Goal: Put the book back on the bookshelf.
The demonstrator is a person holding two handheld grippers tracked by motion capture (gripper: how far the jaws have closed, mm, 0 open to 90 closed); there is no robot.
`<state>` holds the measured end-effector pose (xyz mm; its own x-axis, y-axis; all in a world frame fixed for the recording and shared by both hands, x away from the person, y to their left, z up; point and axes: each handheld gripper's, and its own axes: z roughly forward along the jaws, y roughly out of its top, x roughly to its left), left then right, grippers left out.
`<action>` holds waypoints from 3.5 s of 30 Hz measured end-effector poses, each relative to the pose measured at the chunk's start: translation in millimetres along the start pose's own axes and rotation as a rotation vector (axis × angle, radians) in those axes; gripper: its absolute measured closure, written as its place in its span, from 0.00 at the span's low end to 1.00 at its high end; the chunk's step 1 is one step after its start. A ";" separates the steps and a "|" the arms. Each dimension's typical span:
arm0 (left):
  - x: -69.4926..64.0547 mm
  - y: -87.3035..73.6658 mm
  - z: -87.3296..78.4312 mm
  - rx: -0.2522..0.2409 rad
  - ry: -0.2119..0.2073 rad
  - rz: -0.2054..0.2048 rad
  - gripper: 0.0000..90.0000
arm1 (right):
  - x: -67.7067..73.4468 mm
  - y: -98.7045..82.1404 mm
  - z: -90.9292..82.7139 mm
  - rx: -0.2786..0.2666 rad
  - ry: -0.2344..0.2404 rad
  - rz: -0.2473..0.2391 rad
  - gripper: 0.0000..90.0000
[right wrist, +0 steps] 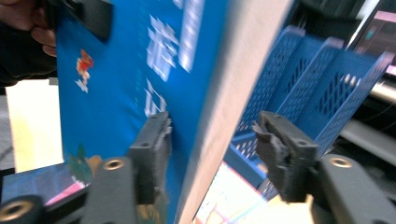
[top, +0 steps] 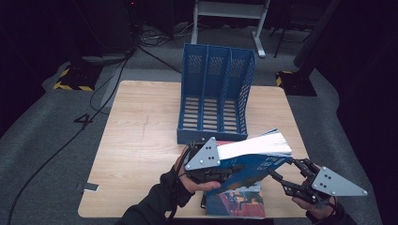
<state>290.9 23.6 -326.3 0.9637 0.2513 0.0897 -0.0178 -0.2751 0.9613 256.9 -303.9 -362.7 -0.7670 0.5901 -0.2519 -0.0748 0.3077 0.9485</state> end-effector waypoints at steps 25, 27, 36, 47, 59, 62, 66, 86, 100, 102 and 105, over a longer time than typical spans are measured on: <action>34.9 0.1 14.0 -0.034 -0.023 0.003 0.64 | -12.3 -17.8 43.1 0.111 0.063 0.064 0.43; 35.4 0.3 14.0 -0.034 -0.022 -0.012 0.63 | -12.3 -17.3 42.8 0.106 0.067 0.067 0.44; 37.2 6.8 14.0 -0.025 -0.021 -0.039 0.62 | -11.3 -16.1 41.5 0.108 0.066 0.070 0.46; 34.0 6.4 10.7 -0.023 -0.024 -0.056 0.67 | -19.2 -32.1 29.0 0.155 0.073 0.082 0.40; 28.2 8.1 11.0 -0.017 0.013 -0.069 0.67 | -52.7 -109.7 18.7 0.413 -0.022 0.193 0.39; 26.4 8.9 11.0 -0.012 0.034 -0.088 0.67 | -59.1 -116.2 18.1 0.416 -0.041 0.235 0.39; 24.8 9.7 10.6 -0.008 0.059 -0.102 0.67 | -62.1 -122.4 20.1 0.436 -0.053 0.252 0.39; 20.8 22.7 4.5 -0.001 0.179 -0.076 0.68 | -63.2 -131.1 24.9 0.466 -0.054 0.275 0.38; 39.4 27.5 -41.3 -0.047 0.339 -0.098 0.68 | -64.9 -140.4 29.1 0.470 -0.064 0.312 0.31; 42.9 27.9 -48.5 -0.050 0.367 -0.103 0.68 | -64.7 -141.4 29.9 0.475 -0.062 0.314 0.31; 48.8 27.9 -59.1 -0.054 0.409 -0.114 0.68 | -64.1 -143.1 31.5 0.490 -0.063 0.308 0.31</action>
<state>321.7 83.1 -279.7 0.7752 0.6280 0.0678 0.0582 -0.1779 0.9823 336.9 -362.3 -488.3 -0.6660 0.7460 -0.0034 0.4610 0.4151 0.7843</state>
